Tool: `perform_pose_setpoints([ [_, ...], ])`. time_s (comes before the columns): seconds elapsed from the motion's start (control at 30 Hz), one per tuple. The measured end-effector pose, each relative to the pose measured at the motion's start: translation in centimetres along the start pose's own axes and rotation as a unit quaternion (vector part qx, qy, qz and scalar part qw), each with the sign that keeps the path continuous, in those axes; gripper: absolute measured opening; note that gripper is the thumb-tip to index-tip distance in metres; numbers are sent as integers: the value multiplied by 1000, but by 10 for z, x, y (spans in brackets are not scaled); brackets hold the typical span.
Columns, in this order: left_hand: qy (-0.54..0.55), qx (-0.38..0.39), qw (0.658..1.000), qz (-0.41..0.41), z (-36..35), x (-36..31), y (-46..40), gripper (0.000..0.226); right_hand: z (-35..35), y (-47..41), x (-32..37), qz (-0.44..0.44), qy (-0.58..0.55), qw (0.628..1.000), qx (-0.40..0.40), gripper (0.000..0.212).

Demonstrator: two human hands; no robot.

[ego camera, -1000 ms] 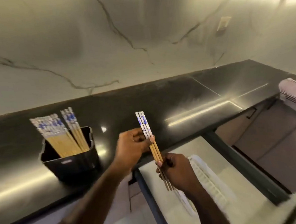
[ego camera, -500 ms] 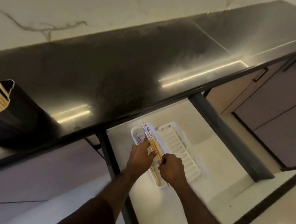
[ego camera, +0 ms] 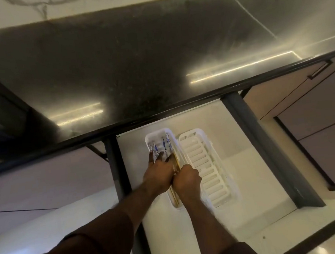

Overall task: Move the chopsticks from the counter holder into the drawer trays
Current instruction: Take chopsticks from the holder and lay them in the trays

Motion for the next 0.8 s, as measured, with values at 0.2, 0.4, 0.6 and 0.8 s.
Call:
perform_pose_setpoints([
  [0.2,-78,49,995,-25,-8,-4,1,68,-10,1,-3,13,54,998,-1,20],
  [0.4,-123,79,989,-7,-10,-2,1,68,-14,-7,-5,41,58,997,21,20],
  [0.6,-133,95,986,-14,-6,-3,2,69,-19,-1,-7,54,63,996,-44,28],
  [0.8,-139,105,985,-9,-5,-2,1,64,-23,4,-7,122,98,985,-78,36],
])
Point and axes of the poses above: each hand's wrist, its own y-axis away from the middle knuckle, its own z-axis out of the back of the hand, x = y × z, the point moved 4 cm from there along -y, towards the middle knuckle, and after that the axes turned 13 degrees about -z, right-handed, at the moved point
